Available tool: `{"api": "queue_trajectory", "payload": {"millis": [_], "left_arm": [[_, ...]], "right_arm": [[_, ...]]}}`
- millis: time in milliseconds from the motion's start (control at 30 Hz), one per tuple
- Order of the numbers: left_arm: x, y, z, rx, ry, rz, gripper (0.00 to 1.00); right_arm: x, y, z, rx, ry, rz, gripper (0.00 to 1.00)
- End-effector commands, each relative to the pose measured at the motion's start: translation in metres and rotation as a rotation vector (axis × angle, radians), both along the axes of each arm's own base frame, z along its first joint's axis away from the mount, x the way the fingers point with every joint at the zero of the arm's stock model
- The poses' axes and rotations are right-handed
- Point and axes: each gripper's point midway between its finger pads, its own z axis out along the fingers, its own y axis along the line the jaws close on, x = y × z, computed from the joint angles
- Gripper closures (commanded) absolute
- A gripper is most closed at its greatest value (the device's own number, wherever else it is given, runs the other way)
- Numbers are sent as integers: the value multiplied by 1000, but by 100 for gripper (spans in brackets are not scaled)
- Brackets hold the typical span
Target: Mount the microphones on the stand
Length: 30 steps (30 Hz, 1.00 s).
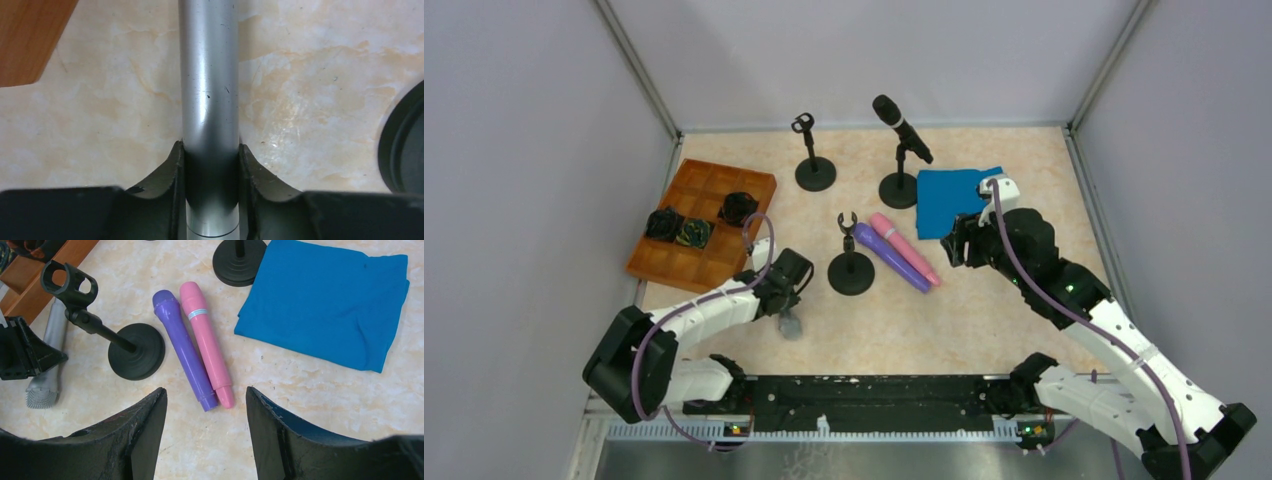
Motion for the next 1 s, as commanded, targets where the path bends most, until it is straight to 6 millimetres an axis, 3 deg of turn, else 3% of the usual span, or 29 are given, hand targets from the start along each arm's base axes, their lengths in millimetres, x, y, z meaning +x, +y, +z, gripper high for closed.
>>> {"api": "queue_trajectory", "payload": {"millis": [0,33,133,333,467,533,667,800,967], "left_arm": [[12,-15,9,-81,-69,-20,86],[13,-14,12,-85,-83,-15,93],[19,-13,25,-92,-141,-16,97],[36,-17,63,-144,-323,-72,95],[44,-25,98,-195,-460,-153,93],[46,-24,118,-214,-524,-162,97],[47,-33,168,-259,-679,-260,100],[40,-38,232,-318,-893,-347,100],[23,-48,306,-369,-1122,-485,100]], "right_arm": [[4,-5,7,0,-39,-17,41],[4,-5,7,0,-39,-18,41],[4,-5,8,1,-42,-18,41],[4,-5,11,6,-48,-18,41],[4,-6,12,5,-54,-23,41],[4,-7,12,6,-55,-25,41],[4,-6,16,19,-67,-25,41],[3,-2,24,51,-86,-12,41],[-5,17,50,163,-141,89,41]]}}
